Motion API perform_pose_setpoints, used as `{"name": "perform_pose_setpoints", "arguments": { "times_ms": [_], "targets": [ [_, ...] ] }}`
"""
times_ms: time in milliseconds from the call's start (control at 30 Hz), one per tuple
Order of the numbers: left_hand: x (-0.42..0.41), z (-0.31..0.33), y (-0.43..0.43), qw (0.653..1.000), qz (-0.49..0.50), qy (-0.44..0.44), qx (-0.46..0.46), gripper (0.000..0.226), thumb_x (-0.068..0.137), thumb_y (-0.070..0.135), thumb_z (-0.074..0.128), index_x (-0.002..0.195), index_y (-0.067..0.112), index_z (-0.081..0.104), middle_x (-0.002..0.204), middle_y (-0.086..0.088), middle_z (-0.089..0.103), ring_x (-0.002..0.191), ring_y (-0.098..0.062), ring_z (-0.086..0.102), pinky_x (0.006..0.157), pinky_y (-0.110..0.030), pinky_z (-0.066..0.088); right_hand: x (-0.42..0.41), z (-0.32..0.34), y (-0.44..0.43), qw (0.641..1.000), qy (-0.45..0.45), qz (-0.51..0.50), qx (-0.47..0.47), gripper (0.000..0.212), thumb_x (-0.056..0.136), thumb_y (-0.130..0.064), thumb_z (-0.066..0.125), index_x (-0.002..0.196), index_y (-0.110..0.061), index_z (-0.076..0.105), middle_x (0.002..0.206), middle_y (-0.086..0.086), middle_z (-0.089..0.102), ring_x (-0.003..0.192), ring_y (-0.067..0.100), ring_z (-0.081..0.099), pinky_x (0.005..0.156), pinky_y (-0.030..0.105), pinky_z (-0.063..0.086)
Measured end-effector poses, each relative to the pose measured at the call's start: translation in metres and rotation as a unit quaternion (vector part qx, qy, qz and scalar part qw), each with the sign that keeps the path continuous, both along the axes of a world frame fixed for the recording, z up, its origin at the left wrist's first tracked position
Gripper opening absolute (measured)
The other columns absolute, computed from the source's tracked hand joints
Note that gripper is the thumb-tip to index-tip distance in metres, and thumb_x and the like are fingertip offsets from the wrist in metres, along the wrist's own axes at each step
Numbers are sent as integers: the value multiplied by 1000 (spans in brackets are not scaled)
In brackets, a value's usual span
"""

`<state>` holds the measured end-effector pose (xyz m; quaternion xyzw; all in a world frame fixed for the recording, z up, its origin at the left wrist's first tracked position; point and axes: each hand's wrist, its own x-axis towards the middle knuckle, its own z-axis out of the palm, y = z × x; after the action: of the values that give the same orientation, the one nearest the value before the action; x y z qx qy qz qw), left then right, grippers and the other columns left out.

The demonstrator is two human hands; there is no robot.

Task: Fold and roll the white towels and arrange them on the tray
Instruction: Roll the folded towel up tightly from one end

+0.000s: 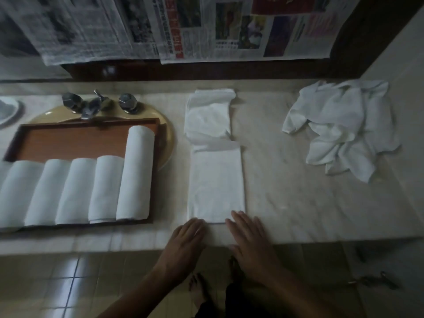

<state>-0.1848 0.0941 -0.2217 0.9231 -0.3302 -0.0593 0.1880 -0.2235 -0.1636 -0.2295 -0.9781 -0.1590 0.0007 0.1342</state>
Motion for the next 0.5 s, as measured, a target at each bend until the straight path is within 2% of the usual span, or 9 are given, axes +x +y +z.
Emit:
{"name": "perform_pose_setpoints", "arguments": {
  "times_ms": [100,167,233,300,367,500],
  "targets": [
    [-5,7,7,999,-13,43,21,47,99,35,48,145,24,50,141,4,52,127,-17,50,97,-32,46,-15,-4,-5,1000,9,28,0,67,90,-37,54,154,-19,43,166,4,32,154,25,27,121,51,18],
    [-3,16,10,998,-28,49,21,46,95,32,57,141,26,51,132,5,55,115,-17,55,88,-33,51,-21,-4,-6,1000,-9,21,11,58,90,-28,51,147,-18,52,157,6,44,147,28,39,119,50,24],
    [0,20,9,998,-45,45,19,53,84,20,71,134,25,54,121,5,57,102,-18,56,78,-32,49,-22,-7,-5,999,-39,6,20,47,90,-21,49,135,-17,63,143,8,58,133,30,55,115,48,31],
    [0,22,8,997,-65,44,26,64,71,5,75,129,25,58,112,6,54,94,-17,52,71,-29,42,-21,-6,-4,998,-68,-1,16,39,89,-19,50,123,-16,70,130,8,65,119,31,63,108,45,37],
    [3,25,5,995,-75,28,52,68,64,0,73,123,28,59,108,7,52,92,-16,49,69,-29,38,-16,-3,-2,997,-76,-2,18,37,86,-17,53,119,-18,70,124,5,66,111,29,63,102,41,39],
    [8,28,5,995,-74,-2,68,60,62,1,75,111,31,58,104,8,55,92,-18,51,69,-33,49,-13,11,0,999,-52,-6,13,34,80,-15,67,112,-25,66,114,-3,62,101,23,59,89,34,38]
  ]
}}
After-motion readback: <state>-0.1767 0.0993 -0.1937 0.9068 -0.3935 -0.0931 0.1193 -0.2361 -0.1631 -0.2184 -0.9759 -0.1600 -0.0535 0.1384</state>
